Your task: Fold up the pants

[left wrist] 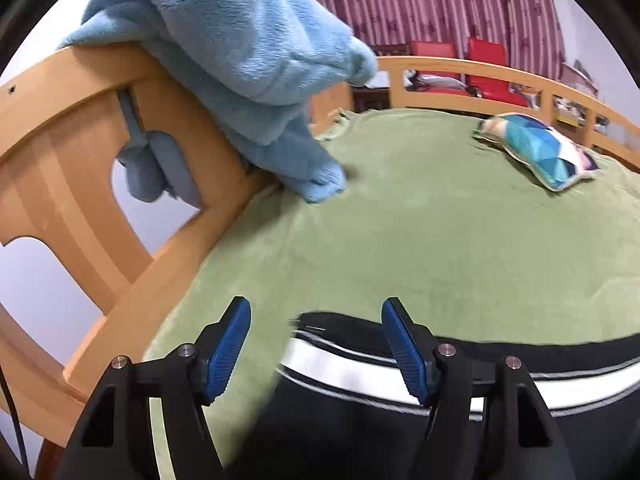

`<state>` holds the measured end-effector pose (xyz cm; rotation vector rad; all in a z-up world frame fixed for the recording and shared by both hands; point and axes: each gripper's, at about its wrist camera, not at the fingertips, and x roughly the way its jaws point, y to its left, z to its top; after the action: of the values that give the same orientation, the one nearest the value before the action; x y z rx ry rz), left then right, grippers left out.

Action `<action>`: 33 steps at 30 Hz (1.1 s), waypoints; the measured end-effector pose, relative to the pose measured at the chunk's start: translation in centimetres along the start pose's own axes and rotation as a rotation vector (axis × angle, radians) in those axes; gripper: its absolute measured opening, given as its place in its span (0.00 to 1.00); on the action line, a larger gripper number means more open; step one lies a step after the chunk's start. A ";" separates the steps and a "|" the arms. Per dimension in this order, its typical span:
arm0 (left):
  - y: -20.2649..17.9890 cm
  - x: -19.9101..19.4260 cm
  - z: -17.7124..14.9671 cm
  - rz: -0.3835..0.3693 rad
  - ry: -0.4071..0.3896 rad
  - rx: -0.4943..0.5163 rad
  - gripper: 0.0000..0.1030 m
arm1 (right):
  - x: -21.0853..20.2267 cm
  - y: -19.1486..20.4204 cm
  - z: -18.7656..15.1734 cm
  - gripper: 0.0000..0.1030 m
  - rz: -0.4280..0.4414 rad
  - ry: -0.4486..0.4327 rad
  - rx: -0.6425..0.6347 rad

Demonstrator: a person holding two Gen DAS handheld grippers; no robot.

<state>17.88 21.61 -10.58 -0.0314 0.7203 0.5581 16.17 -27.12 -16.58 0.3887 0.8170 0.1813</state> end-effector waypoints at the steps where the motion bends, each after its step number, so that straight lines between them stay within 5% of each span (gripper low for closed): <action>1: -0.6 -0.1 0.0 -0.012 0.007 0.003 0.64 | -0.4 -0.1 0.1 0.49 -0.007 -0.008 -0.004; 4: -3.3 -1.5 -1.0 -0.089 0.044 0.028 0.65 | -2.4 -1.1 1.2 0.49 -0.050 -0.059 -0.023; 8: -7.8 -3.2 -2.4 -0.181 0.068 0.054 0.69 | -5.6 -5.8 3.4 0.67 -0.164 -0.133 -0.029; 15: -16.4 -5.2 -3.8 -0.330 0.094 0.084 0.72 | -7.1 -21.9 6.8 0.71 -0.361 -0.131 0.212; 23: -22.0 -3.8 -4.5 -0.349 0.145 0.115 0.72 | -1.0 -30.8 8.8 0.71 -0.223 -0.067 0.377; 27: -22.3 -2.6 -5.0 -0.347 0.187 0.080 0.72 | 2.3 -34.0 10.1 0.95 -0.087 -0.063 0.527; 28: -22.2 -2.3 -5.2 -0.349 0.210 0.059 0.72 | 2.6 -34.2 10.3 0.94 -0.085 -0.075 0.556; 29: -22.0 -2.2 -5.3 -0.353 0.225 0.047 0.72 | 2.9 -33.9 10.6 0.81 -0.101 -0.081 0.562; 30: -21.8 -2.2 -5.4 -0.361 0.239 0.032 0.72 | 2.9 -33.4 11.1 0.45 -0.153 -0.081 0.543; 31: -21.5 -2.2 -5.4 -0.367 0.244 0.019 0.72 | 2.7 -33.0 11.5 0.32 -0.192 -0.079 0.511; 33: -21.0 -2.4 -5.4 -0.366 0.246 0.002 0.72 | 0.8 -32.3 13.0 0.21 -0.120 -0.120 0.436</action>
<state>23.46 1.40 -16.45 -0.2286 0.9293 0.2036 26.60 -59.94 -22.14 0.7504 0.7561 -0.1351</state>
